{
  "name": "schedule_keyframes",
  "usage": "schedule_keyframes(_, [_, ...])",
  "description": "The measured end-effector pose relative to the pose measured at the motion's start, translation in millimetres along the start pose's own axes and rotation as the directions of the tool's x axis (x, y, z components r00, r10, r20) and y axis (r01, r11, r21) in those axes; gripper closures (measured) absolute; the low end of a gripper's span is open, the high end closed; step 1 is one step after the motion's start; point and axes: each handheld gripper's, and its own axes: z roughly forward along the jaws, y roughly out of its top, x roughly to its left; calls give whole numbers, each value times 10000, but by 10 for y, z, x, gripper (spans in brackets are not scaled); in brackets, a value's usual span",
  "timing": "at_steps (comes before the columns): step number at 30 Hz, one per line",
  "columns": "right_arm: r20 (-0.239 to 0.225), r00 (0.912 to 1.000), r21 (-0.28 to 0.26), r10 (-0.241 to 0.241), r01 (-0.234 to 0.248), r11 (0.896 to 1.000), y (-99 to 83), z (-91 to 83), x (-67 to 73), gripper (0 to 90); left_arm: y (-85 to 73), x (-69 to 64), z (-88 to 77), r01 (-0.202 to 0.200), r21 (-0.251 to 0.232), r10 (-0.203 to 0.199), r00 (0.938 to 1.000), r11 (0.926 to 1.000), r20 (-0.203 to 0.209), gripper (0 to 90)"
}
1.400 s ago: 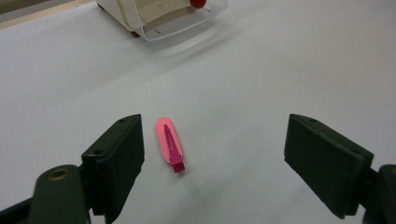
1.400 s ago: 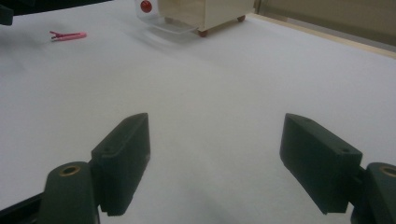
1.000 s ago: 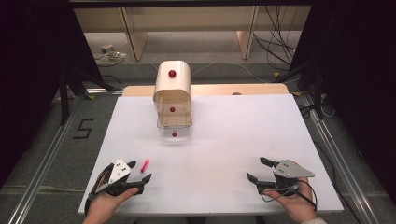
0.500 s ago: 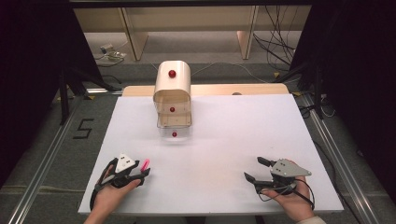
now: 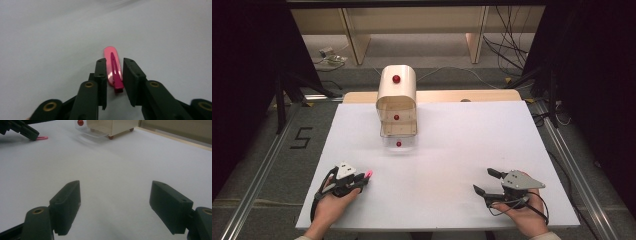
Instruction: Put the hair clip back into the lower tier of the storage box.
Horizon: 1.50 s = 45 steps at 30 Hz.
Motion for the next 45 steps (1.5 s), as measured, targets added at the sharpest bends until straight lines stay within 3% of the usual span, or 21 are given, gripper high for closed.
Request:
schedule_keyframes(7, [-19,10000,1,59,-59,10000,1,4,5,262,1,-10,-11,48,72,-48,10000,10000,-62,755])
schedule_keyframes(12, [-22,10000,-1,49,-49,10000,0,7,2,262,-2,-12,-16,-281,83,282,9996,9996,-67,755])
schedule_keyframes(25, [-19,10000,-20,69,-69,10000,1,6,2,263,0,-12,-21,-228,27,228,9997,9997,-19,759])
schedule_keyframes(45, [-8,10000,16,33,-33,10000,1,5,-4,265,43,-1,-90,-80,-551,78,10000,9984,-25,760])
